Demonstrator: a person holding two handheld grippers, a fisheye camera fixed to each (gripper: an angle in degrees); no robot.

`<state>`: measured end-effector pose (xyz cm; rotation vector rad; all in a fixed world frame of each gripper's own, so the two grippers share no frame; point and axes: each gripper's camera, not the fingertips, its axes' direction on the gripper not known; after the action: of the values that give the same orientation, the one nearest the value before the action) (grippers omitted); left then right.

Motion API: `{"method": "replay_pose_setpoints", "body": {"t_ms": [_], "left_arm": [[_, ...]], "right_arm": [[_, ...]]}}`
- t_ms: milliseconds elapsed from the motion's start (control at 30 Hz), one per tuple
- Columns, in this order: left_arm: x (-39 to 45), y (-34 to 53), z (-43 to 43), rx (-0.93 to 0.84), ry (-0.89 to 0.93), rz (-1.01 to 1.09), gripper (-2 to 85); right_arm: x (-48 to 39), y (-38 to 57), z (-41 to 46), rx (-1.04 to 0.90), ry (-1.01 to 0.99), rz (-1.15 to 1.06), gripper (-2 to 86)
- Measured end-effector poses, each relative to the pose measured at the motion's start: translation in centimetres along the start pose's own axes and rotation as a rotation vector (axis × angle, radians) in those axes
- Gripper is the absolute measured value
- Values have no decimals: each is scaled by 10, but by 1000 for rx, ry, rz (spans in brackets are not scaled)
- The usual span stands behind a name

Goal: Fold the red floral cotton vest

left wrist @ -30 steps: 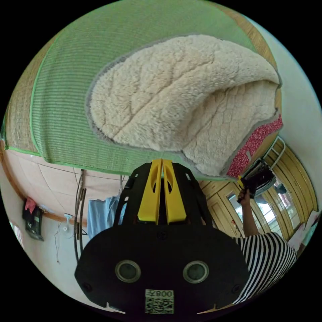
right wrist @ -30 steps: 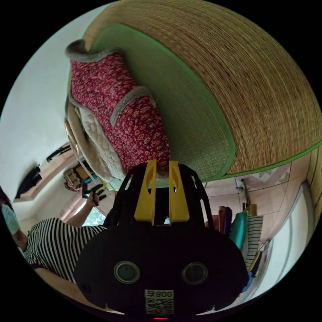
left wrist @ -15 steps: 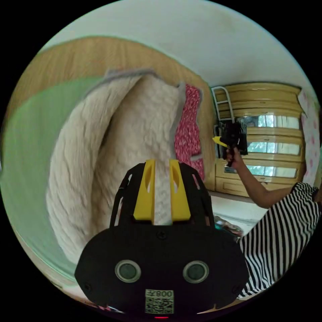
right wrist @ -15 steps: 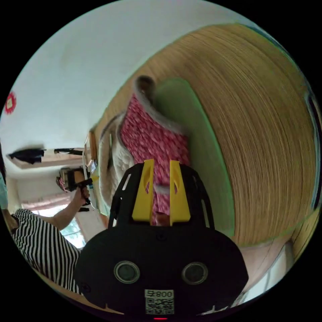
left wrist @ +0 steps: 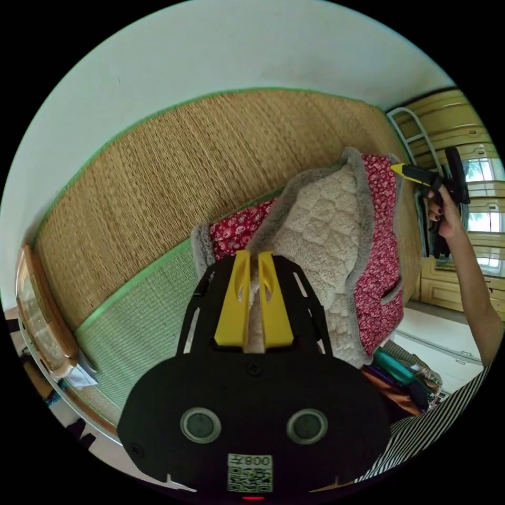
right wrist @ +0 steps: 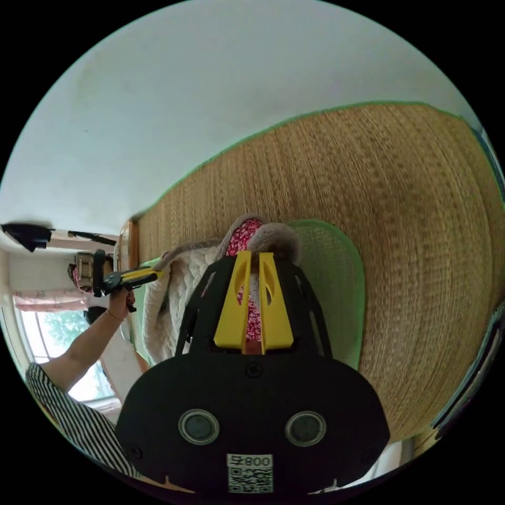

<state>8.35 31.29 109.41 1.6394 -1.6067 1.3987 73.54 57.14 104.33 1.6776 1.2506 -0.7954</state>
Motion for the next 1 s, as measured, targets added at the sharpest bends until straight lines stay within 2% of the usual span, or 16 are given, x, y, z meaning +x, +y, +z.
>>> {"method": "replay_pose_setpoints", "body": {"t_ms": [133, 267, 400, 433, 500, 600, 667, 767, 867, 933, 1000], "left_arm": [[-4, 43, -90, 195, -33, -20, 26], [-32, 73, -156, 350, -84, -138, 29], [-55, 43, -125, 252, -117, -180, 45], [-63, 36, -113, 225, -128, -229, 52], [-61, 34, -110, 265, -75, -265, 58], [-25, 41, -110, 360, 41, -169, 61], [12, 36, -78, 299, 182, -60, 67], [48, 10, -15, 117, 316, 23, 75], [60, -21, 30, 28, 423, 13, 83], [60, -40, 48, -9, 467, -16, 87], [59, -55, 59, -21, 503, -37, 85]], "right_arm": [[-37, 25, -51, 110, -34, -206, 22], [-36, 21, -78, 171, -59, -217, 34], [-13, -24, -40, 49, -107, -89, 56], [-6, -31, -28, 8, -59, -30, 62], [0, -30, -22, -17, 9, 21, 73], [2, -3, -32, 24, 34, 48, 81], [-17, 31, -35, 43, 24, -3, 83], [-70, 102, -3, -88, 45, -79, 102], [-122, 175, 54, -295, 25, -110, 111], [-149, 216, 89, -401, 104, -117, 114], [-156, 233, 101, -416, 182, -101, 115]]}}
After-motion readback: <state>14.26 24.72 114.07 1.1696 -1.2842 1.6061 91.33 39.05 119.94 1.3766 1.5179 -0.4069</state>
